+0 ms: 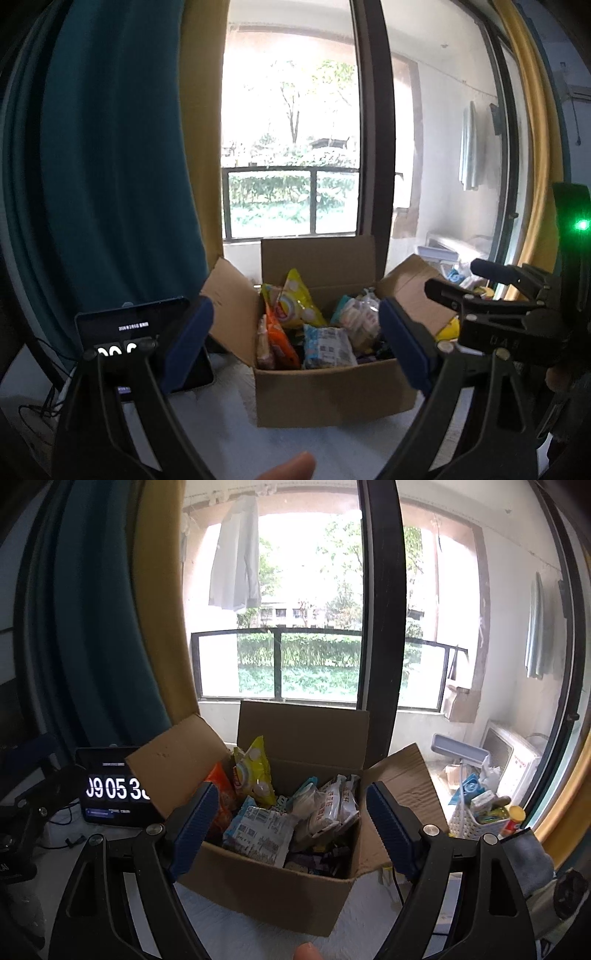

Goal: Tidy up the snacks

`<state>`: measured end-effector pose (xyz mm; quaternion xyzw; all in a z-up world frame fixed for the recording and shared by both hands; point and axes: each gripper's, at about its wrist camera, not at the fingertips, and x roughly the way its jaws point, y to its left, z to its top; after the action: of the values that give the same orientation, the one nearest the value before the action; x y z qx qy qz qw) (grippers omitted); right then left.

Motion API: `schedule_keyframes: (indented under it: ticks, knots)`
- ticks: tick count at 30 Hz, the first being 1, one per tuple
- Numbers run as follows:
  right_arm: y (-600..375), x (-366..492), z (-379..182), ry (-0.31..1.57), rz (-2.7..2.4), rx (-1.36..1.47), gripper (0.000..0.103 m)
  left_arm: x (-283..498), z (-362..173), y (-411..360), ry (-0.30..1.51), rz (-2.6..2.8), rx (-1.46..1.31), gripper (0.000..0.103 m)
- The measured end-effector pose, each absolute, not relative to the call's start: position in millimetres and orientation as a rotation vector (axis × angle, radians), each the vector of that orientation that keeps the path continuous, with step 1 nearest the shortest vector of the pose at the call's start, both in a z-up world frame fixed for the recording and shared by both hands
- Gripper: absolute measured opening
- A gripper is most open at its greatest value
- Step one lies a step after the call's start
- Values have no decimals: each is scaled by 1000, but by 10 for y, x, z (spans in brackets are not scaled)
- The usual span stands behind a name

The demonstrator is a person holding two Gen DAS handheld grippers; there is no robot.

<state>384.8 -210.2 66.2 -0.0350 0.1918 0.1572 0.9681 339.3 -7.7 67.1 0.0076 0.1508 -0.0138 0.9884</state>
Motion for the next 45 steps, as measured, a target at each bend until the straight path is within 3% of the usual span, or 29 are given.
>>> schedule_keyframes:
  ticks: [25,45]
  knots:
    - [-2540,2318,540,260,300,-67,85,1786,456,-272,211,-55,6,92]
    - [-2858,1266,186,176,199,-54,85,801,-244,-209,169,-5,-40,92]
